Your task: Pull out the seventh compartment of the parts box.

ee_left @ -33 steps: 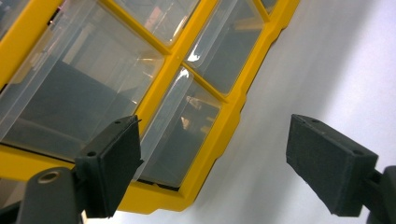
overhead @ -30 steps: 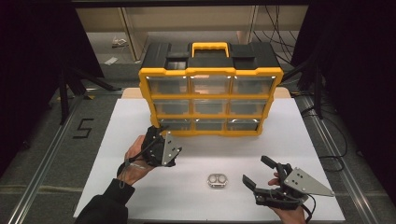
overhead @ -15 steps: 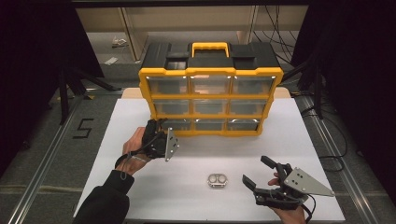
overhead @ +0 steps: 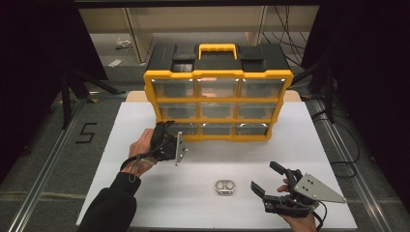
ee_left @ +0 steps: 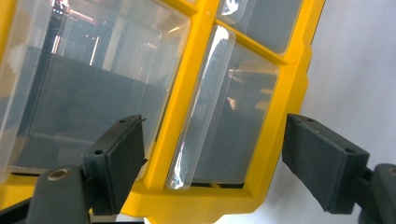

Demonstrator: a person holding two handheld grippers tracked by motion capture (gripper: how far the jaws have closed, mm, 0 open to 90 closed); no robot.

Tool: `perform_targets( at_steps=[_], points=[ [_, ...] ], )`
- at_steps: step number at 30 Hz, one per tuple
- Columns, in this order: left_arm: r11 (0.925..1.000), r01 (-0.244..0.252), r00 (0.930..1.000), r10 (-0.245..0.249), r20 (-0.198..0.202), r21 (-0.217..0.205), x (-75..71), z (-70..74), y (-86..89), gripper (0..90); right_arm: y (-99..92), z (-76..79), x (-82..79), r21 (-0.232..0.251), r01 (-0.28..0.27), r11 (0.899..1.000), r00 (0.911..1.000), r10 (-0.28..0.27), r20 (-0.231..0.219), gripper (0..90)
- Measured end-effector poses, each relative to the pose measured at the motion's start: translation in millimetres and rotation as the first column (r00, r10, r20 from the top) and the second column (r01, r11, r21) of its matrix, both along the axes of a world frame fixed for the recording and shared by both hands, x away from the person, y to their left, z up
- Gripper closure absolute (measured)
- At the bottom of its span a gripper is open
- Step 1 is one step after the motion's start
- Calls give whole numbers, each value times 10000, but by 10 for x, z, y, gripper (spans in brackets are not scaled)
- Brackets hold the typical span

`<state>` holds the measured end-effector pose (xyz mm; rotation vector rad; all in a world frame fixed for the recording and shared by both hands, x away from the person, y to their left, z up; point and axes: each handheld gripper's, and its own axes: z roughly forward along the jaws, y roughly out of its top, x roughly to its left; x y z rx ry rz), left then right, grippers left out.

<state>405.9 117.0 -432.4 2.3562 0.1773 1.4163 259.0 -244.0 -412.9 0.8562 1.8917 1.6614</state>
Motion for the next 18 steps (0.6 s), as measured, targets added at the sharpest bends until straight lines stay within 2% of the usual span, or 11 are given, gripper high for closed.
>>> perform_targets(
  at_steps=[4, 8, 9, 16, 18],
  points=[
    [9993, -57, 9998, 49, 197, 377, 20, -35, -16, 215, -1, 0, -2, -61, 4, 10000, 10000, -4, -21, 149],
    [9988, -138, 9991, 119, 412, 474, 54, -52, -23, 223, 0, 0, 0, -3, -7, 10000, 10000, 7, -12, 149],
    [9981, -157, 9981, 120, 611, 603, 73, -66, -26, 226, 1, -2, 0, -33, -6, 10000, 10000, 6, -17, 149],
    [9943, -320, 9964, 237, 818, 1018, 129, -143, -37, 235, 5, -3, 1, -8, -36, 10000, 10000, 36, 12, 150],
    [9930, -434, 9946, 326, 989, 1095, 142, -167, -47, 239, 0, 1, -1, -58, -15, 10000, 10000, 15, -22, 150]
  ],
)
